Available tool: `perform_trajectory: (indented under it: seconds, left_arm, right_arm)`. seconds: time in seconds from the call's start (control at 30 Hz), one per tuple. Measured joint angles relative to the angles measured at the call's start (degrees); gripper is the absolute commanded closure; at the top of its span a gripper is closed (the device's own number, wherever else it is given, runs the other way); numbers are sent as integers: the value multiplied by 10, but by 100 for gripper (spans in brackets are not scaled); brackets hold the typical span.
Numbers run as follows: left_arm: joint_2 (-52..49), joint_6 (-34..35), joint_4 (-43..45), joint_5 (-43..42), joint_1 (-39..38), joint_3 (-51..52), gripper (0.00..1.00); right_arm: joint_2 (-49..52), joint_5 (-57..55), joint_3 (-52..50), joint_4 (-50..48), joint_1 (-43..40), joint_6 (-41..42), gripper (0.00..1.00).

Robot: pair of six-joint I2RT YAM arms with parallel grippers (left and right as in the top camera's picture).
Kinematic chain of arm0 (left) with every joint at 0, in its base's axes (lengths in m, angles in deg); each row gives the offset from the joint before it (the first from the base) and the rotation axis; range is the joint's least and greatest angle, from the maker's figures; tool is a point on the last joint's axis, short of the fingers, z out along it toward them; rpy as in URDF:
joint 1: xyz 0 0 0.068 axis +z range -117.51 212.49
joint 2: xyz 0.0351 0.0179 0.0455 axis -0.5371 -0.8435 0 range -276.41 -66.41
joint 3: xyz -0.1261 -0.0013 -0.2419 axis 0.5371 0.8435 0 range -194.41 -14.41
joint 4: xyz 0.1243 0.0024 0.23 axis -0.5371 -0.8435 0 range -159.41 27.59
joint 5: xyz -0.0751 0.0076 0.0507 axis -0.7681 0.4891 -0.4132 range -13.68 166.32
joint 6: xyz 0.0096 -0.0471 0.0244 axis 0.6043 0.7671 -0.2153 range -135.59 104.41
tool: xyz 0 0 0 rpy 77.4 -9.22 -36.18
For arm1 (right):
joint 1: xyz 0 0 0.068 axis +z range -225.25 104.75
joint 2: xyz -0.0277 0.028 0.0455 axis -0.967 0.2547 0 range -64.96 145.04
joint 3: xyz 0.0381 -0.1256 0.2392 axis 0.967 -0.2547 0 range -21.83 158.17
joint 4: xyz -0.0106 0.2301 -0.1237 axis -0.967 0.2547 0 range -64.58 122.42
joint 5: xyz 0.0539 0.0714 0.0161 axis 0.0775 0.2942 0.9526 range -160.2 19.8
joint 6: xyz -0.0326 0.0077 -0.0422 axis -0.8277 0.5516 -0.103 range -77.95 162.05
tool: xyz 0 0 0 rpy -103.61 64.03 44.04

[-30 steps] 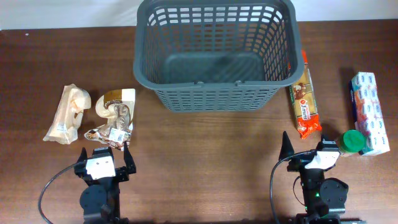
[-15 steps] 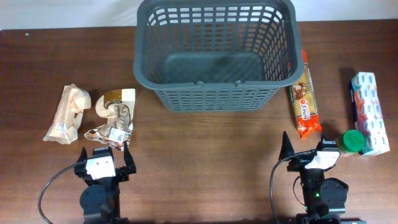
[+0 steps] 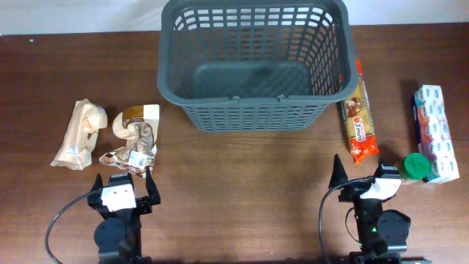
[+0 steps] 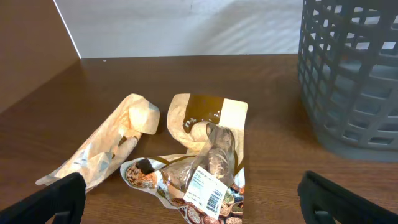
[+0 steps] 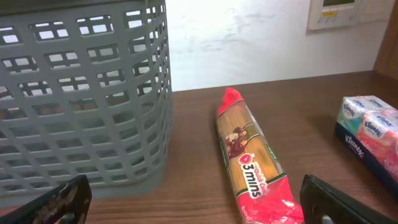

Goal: Pack container

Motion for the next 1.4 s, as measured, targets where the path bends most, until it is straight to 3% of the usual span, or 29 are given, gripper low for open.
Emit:
perform_trajectory:
  seconds: [0.23, 0.4, 0.53, 0.73, 0.87, 0.97, 1.13, 1.4]
  left_arm:
    - [0, 0, 0, 0, 0, 0, 1]
    - [0, 0, 0, 0, 0, 0, 1]
    - [1, 0, -1, 0, 0, 1, 1]
    - [3, 0, -1, 0, 0, 4, 1]
    - [3, 0, -2, 0, 0, 4, 1]
    - [3, 0, -1, 0, 0, 4, 1]
    - [3, 0, -1, 0, 0, 4, 1]
    - [3, 0, -1, 0, 0, 4, 1]
  right_arm:
    - [28, -61, 49, 14, 0, 8, 1]
    - [137, -97, 161, 9, -27, 8, 1]
    - [292, -91, 330, 69, -90, 9, 1]
    - [572, -9, 713, 356, -217, 9, 1]
    - [749, 63, 947, 494, -275, 10, 1]
    - [842, 88, 1057, 521, -289, 11, 1]
    - [918, 122, 1088, 586, -291, 31, 1]
    - [966, 128, 1088, 605, -291, 43, 1]
